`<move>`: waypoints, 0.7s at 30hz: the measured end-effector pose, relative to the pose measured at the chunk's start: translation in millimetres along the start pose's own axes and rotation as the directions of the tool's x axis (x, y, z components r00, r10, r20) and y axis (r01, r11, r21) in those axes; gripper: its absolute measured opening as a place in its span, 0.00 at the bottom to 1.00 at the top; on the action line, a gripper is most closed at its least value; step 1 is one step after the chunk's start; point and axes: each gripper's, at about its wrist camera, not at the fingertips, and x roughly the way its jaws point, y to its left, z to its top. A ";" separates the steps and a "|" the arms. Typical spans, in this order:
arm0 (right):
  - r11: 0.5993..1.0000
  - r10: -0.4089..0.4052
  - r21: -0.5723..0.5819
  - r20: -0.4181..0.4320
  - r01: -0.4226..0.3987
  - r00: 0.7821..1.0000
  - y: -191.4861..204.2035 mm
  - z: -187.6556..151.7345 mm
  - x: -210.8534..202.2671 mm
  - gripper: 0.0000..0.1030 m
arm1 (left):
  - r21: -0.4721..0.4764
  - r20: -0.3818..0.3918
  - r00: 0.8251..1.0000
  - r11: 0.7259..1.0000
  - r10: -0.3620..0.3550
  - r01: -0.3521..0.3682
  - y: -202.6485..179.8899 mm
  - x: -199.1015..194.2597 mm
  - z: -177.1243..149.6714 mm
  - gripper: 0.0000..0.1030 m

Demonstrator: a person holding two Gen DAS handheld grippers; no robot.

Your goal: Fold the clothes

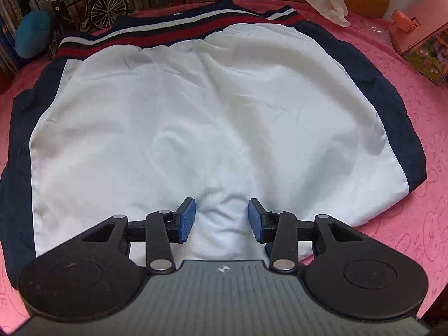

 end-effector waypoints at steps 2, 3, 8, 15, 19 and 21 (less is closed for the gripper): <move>1.000 -0.003 -0.003 0.000 0.003 1.000 0.7 0.2 -0.5 0.36 | -0.002 0.018 1.000 1.000 0.010 -0.010 0.7 4.4 11.3 0.38; 1.000 -0.005 -0.006 0.000 0.005 1.000 1.1 0.3 -0.7 0.36 | -0.004 0.027 0.999 1.000 0.017 -0.017 1.2 7.0 17.4 0.38; 1.000 -0.004 -0.002 0.000 0.004 1.000 0.0 1.2 -2.6 0.36 | -0.024 0.061 0.996 0.997 0.072 -0.070 8.4 27.3 57.5 0.38; 1.000 -0.003 -0.003 0.000 0.003 1.000 -0.5 1.0 -4.6 0.36 | -0.138 0.104 0.989 0.986 0.108 -0.093 25.2 48.5 103.2 0.44; 1.000 -0.003 -0.003 0.000 0.003 1.000 -0.4 1.0 -5.9 0.37 | -0.180 0.119 0.987 0.980 0.111 -0.089 30.5 56.7 116.5 0.45; 1.000 -0.003 -0.002 0.000 0.003 1.000 -0.7 1.9 -6.0 0.37 | -0.192 0.116 0.987 0.977 0.111 -0.087 30.6 58.1 120.7 0.45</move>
